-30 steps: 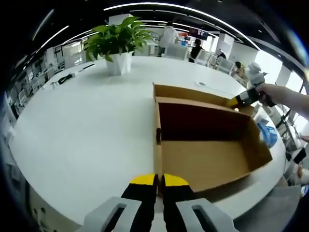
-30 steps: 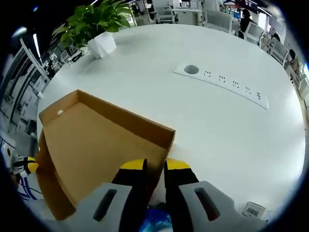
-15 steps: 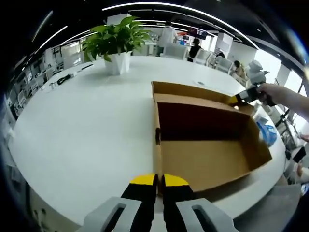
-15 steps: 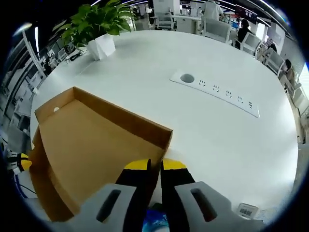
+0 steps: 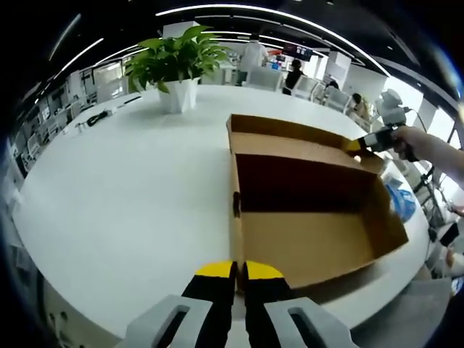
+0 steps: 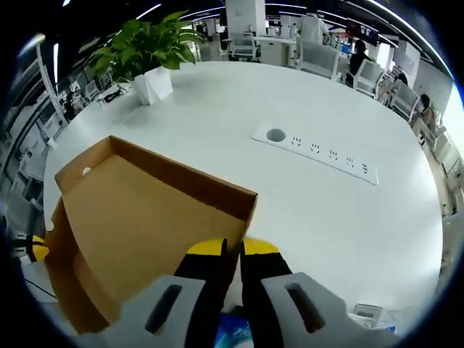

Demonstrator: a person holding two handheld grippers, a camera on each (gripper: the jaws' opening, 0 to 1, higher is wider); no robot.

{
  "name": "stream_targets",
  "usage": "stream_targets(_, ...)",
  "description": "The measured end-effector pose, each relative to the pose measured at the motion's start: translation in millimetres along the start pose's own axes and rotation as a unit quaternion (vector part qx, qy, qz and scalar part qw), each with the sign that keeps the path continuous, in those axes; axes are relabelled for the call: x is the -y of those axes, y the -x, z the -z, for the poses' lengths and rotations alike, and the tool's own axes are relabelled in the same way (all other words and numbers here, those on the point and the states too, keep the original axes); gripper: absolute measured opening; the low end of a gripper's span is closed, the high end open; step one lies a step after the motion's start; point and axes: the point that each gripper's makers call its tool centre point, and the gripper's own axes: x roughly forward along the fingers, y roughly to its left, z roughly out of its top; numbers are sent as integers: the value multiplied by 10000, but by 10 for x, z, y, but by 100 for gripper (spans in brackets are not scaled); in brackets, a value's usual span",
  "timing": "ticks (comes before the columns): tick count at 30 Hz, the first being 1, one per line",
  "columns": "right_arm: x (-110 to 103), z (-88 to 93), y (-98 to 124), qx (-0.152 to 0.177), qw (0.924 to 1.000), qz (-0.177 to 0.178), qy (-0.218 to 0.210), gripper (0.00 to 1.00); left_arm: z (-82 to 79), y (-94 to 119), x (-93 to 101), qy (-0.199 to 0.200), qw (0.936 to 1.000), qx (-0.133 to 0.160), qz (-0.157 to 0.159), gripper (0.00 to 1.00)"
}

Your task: Operate the shoe box by opening the lid, removing the specified soft item, and placing it in the target area until the item is outside and the box remains undamaged.

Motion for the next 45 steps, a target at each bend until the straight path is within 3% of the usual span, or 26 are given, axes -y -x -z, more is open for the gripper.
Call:
stream_targets(4, -16, -66, 67, 129, 9999, -28, -25, 5, -1, -11, -23, -13, 10000, -4, 0, 3)
stream_targets(6, -34, -107, 128, 234, 9994, -93, -235, 4, -1, -11, -29, -14, 10000, -9, -8, 3)
stream_targets(18, -40, -227, 358, 623, 9975, -88, -308, 2, 0, -17, -31, -56, 10000, -5, -5, 3)
stream_targets(31, -88, -275, 607, 1095, 9929, -44, -472, 1, -4, -19, -37, -67, 10000, 27, 3, 3)
stream_targets(33, -119, -242, 725, 1161, 9922, -44, -460, 1, -5, -20, -36, -80, 10000, 26, 2, 3)
stream_targets(45, -162, -335, 861, 1502, 9875, -127, -465, 0, -11, -11, -9, -78, 10000, 52, 4, 3)
